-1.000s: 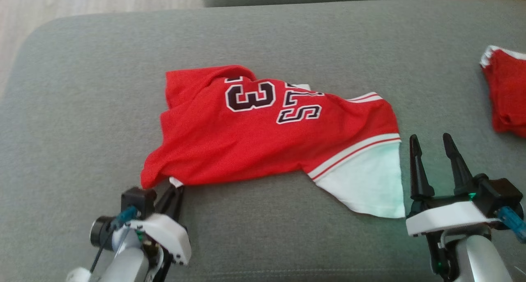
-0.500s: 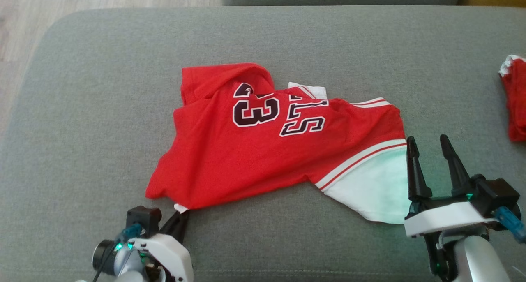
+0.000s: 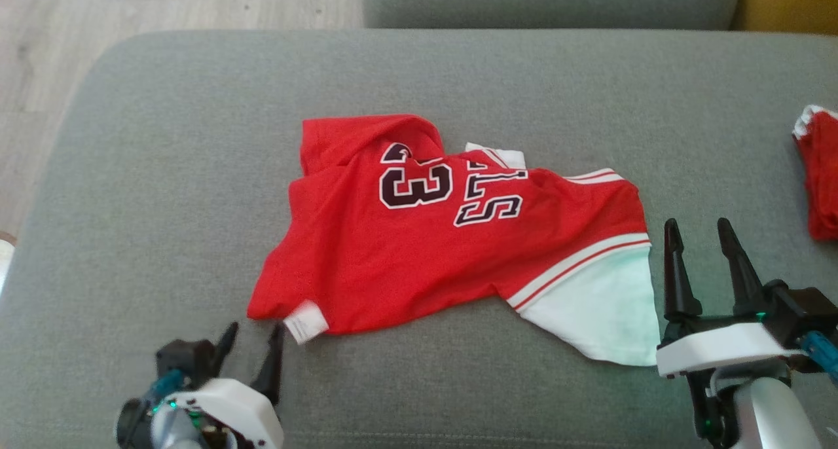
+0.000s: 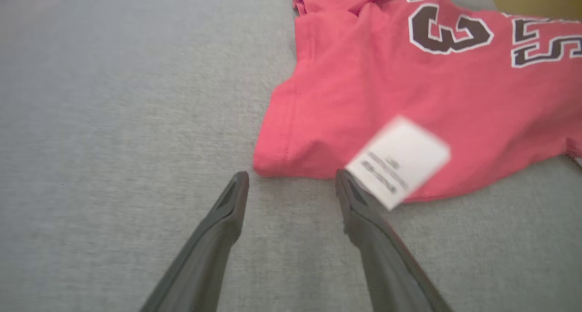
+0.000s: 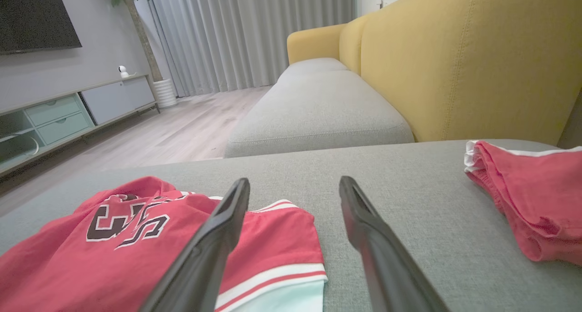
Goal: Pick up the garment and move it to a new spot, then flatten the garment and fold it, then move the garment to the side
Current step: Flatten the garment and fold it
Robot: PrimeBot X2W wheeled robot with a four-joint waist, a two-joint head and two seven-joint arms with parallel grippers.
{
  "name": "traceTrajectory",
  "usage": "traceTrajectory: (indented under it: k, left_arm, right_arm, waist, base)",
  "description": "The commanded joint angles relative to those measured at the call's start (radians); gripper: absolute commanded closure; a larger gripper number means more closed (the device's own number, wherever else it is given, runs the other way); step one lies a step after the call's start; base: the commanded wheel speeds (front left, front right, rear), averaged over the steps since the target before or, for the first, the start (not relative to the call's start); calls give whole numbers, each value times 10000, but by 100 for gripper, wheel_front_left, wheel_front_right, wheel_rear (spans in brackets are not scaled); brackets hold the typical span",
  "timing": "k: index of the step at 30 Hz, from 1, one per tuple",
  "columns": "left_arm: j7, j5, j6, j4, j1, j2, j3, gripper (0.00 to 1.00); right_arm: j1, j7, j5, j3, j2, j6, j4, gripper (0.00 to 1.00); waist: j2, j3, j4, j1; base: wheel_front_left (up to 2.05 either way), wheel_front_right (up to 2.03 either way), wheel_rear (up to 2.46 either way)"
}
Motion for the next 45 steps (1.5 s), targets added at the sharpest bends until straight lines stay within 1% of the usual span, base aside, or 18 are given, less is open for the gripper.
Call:
traceTrajectory:
  k: [1,5,9,16,21,28,33,45]
  left_arm:
    - [-177,20,126,-529,-233,299,463,0]
    - [-460,111,216,-1381,-299,311,493,0]
    - [-622,78,193,-1595,-417,139,483,0]
    - [-940,19,101,-1265,-782,-589,549,0]
    - [-989,194,48,-1054,-744,-895,723,0]
    - [-994,527,-50,-1129,-425,-1111,1233,0]
    - [-995,774,-144,-1118,-339,-1255,1413,0]
    - [-996,1146,-330,-1019,-166,-1470,1683,0]
  right_arm:
    - [-206,-129,-44,174,-50,65,-271,0]
    - [-122,-148,-124,41,-50,65,-267,0]
    - [-75,-128,-220,-6,-50,65,-247,0]
    - [37,-89,-281,107,-50,65,-179,0]
    - [220,-131,-218,324,-50,65,-63,0]
    - [354,-251,-166,458,-50,65,229,0]
    - [277,-337,-142,568,-50,65,452,0]
    - [262,-480,-143,649,-50,65,619,0]
  waist:
    - [0,-182,138,0]
    - [0,-561,293,0]
    - [0,-816,335,0]
    - [0,-1218,292,0]
    - [0,-1353,175,0]
    - [0,-1464,-1,0]
    - [0,-1510,-99,0]
    - [0,-1601,-37,0]
  base:
    - [0,0,0]
    - [0,0,0]
    - [0,0,0]
    - [0,0,0]
    - [0,0,0]
    - [0,0,0]
    - [0,0,0]
    - [0,0,0]
